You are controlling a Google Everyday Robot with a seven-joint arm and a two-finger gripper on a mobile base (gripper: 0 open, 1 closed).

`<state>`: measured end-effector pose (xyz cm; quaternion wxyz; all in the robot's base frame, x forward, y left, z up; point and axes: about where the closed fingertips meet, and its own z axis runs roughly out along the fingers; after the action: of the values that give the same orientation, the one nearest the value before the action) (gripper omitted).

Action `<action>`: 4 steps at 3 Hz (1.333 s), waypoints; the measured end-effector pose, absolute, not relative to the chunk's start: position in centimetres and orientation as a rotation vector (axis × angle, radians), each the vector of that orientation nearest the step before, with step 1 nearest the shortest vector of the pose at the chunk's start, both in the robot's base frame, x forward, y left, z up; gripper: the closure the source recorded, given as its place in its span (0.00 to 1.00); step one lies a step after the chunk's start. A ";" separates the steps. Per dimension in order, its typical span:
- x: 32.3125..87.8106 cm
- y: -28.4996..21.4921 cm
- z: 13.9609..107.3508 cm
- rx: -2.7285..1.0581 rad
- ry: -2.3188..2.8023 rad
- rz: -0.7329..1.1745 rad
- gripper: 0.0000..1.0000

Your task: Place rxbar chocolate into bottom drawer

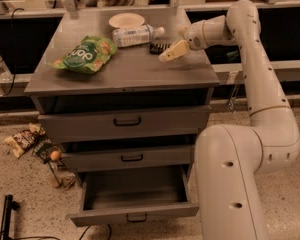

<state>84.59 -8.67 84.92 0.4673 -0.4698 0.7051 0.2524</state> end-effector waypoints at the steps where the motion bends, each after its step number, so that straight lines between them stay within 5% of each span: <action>1: 85.1 -8.2 84.7 -1.133 1.736 0.623 0.00; 2: 85.3 -7.5 84.1 -1.129 1.734 0.647 0.18; 4: 85.0 -6.3 83.2 -1.151 1.734 0.682 0.72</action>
Offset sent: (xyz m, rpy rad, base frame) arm 0.0738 -0.0124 0.0135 0.0416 0.0250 0.0028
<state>85.04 -6.30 83.23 0.4582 -0.4671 0.7037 0.2769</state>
